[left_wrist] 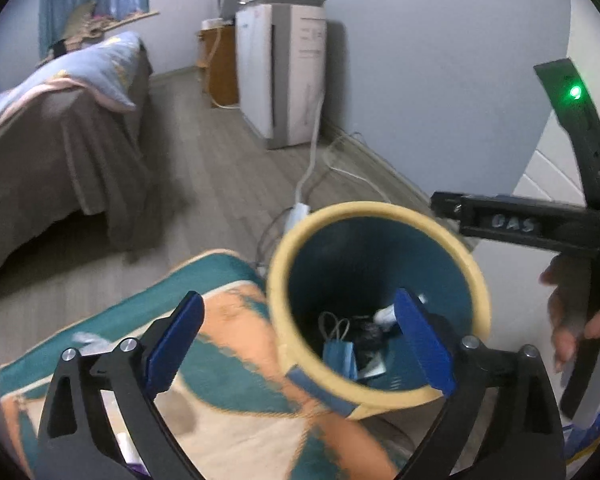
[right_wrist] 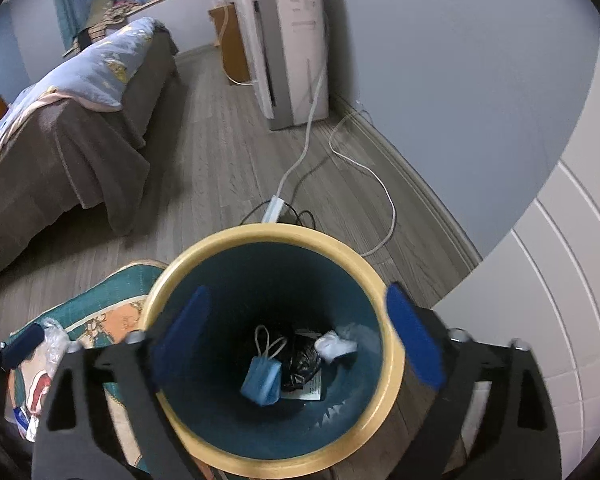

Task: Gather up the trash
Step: 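Grasp the red floral paper cup with the left gripper while the right grasps the clear plastic bag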

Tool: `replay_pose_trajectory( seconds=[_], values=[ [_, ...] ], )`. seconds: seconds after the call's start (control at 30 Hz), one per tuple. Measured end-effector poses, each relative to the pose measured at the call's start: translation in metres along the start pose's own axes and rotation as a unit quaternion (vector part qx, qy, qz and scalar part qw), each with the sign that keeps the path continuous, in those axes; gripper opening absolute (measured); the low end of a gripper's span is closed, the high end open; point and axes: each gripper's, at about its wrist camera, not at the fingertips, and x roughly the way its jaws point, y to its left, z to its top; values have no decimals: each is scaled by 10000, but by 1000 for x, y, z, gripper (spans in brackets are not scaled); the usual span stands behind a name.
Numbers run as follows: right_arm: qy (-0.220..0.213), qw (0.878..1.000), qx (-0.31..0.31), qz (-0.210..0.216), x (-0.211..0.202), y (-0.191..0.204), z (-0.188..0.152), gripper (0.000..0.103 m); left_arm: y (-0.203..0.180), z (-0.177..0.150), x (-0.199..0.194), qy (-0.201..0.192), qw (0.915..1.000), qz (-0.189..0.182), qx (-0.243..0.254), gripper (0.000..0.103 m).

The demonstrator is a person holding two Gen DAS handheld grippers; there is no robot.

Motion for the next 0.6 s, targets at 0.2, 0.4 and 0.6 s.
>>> replay_pose_trajectory(
  seconds=[0.2,0.4,0.6],
  values=[
    [-140,9996,-116,200,-17,27,5,97,33,-11,-36,-73,9996,231,-144,96],
    [-166,9984,-335,418,-36,70,5,97,77,-16,-81,-175,9970,671,-332,97],
    [-285,9945,-859,536,-58,120,-4,97,122,-22,-131,-317,9917,1086,-616,98]
  ],
)
